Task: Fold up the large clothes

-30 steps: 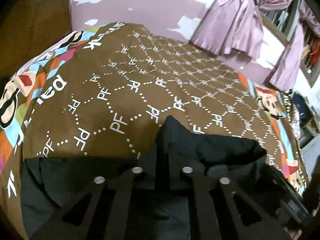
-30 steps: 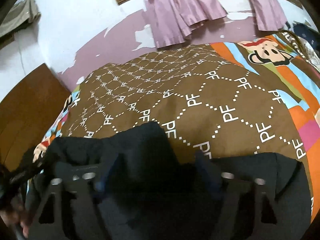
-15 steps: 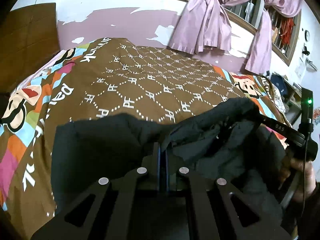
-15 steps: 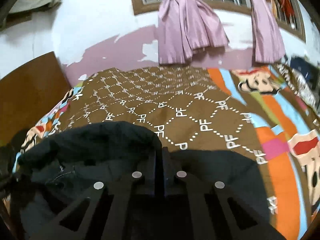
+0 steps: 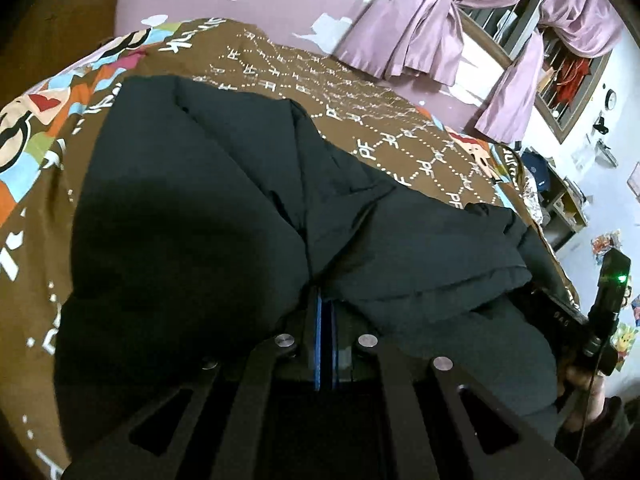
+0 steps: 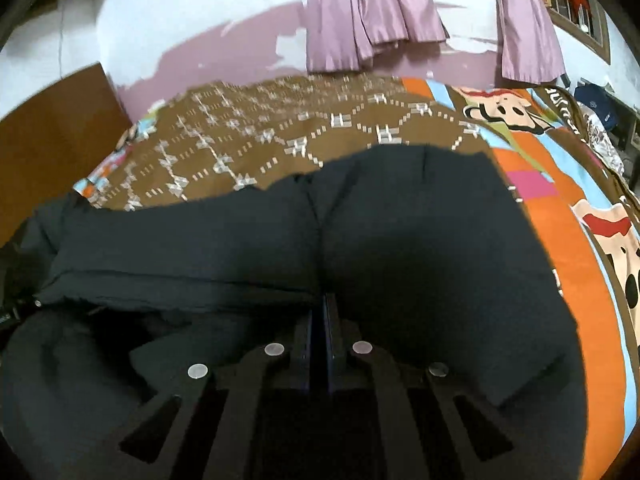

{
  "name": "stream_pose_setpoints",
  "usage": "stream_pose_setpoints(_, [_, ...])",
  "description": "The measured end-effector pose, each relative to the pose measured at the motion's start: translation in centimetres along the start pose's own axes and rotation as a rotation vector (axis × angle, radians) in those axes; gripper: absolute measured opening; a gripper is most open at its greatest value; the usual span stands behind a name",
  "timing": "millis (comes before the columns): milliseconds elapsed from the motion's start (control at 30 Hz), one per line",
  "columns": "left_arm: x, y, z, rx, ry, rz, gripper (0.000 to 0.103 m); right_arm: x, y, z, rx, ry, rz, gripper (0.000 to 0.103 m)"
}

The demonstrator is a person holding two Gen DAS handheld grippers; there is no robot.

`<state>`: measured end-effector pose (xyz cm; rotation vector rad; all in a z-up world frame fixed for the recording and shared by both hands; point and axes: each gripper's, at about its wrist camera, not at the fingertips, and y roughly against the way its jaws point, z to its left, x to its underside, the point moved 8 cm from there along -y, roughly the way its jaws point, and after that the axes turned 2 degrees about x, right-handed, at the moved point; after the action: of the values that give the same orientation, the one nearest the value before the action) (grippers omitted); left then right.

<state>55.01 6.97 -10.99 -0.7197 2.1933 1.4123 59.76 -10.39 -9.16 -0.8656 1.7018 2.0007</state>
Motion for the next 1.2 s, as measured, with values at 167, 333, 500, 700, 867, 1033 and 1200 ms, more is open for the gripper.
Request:
stream_pose_setpoints(167, [-0.1, -1.2, 0.4, -0.017, 0.009, 0.042, 0.003, 0.6, 0.5, -0.2, -0.036, -0.024, -0.012, 0.005])
stream_pose_setpoints(333, [-0.1, 1.2, 0.6, 0.078, 0.035, -0.013, 0.006, 0.7, 2.2, -1.2, -0.139, -0.123, -0.051, 0.01])
stream_pose_setpoints(500, [-0.3, 4.8, 0.3, 0.053, -0.005, -0.098, 0.021, -0.5, 5.0, -2.6, -0.116, -0.195, -0.141, 0.014])
stream_pose_setpoints(700, [-6.4, 7.2, -3.2, 0.111, -0.037, -0.286, 0.043, -8.2, 6.6, -2.8, -0.2, -0.268, -0.231, 0.029])
stream_pose_setpoints(867, [-10.5, 2.8, -6.6, 0.156, -0.038, -0.184, 0.044, -10.3, 2.9, 1.9, -0.38, -0.152, -0.06, 0.031])
stream_pose_setpoints(1033, [-8.0, -3.0, -7.6, 0.149, -0.097, 0.034, 0.041, -4.3, -0.6, 4.0, -0.38, 0.003, 0.151, 0.023])
stream_pose_setpoints(1200, [-1.6, -4.7, -7.0, 0.154, -0.29, 0.209, 0.014, -0.9, -1.3, 4.6, -0.345, 0.123, 0.234, 0.017])
